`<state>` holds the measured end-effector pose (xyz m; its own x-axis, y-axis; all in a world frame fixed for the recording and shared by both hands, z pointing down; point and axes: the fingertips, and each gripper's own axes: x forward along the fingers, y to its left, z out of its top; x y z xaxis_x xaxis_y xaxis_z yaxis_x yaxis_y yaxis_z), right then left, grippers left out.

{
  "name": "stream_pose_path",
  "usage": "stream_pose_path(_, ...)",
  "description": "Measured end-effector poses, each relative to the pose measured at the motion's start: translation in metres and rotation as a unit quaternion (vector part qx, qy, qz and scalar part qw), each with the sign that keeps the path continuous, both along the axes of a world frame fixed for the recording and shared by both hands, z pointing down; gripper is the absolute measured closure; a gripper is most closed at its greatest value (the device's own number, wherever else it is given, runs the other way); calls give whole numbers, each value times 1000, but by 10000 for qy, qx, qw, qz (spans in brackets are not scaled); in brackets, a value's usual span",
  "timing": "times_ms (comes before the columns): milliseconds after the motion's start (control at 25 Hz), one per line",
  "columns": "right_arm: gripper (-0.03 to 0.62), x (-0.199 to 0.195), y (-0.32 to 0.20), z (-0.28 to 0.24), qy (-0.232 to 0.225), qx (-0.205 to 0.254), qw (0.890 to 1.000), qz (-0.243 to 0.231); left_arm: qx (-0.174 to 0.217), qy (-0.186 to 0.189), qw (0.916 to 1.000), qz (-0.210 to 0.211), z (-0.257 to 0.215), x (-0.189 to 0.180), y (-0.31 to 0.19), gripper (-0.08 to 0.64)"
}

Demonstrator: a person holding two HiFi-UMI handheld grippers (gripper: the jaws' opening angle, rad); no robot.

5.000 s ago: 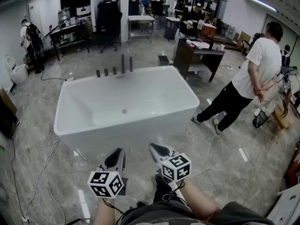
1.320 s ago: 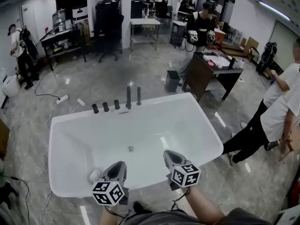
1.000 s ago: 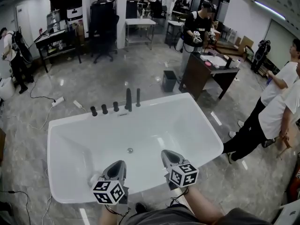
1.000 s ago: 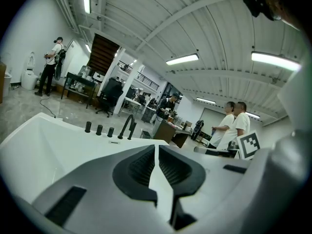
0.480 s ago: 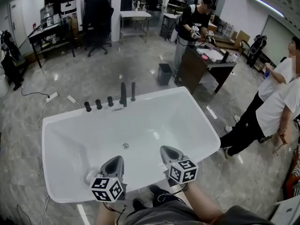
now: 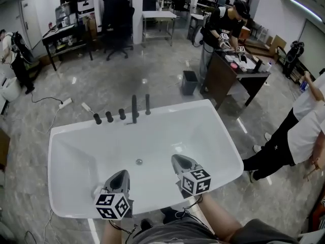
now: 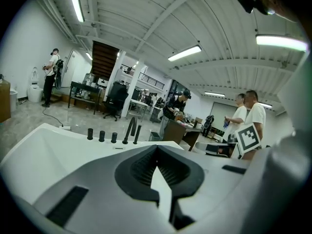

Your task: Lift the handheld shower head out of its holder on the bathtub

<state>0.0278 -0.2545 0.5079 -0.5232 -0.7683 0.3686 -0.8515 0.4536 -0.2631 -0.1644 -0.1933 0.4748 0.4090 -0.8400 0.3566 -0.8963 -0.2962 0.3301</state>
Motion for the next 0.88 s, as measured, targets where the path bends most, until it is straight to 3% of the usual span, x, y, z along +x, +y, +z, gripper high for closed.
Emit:
stream_pose_path(400, 558, 54, -81, 13, -79, -63, 9999, -108, 19, -154, 9993, -340, 2, 39, -74, 545)
stream_pose_path(880, 558, 60, -200, 61, 80, -78, 9997, -219, -44, -325, 9969, -708, 29, 43, -168, 545)
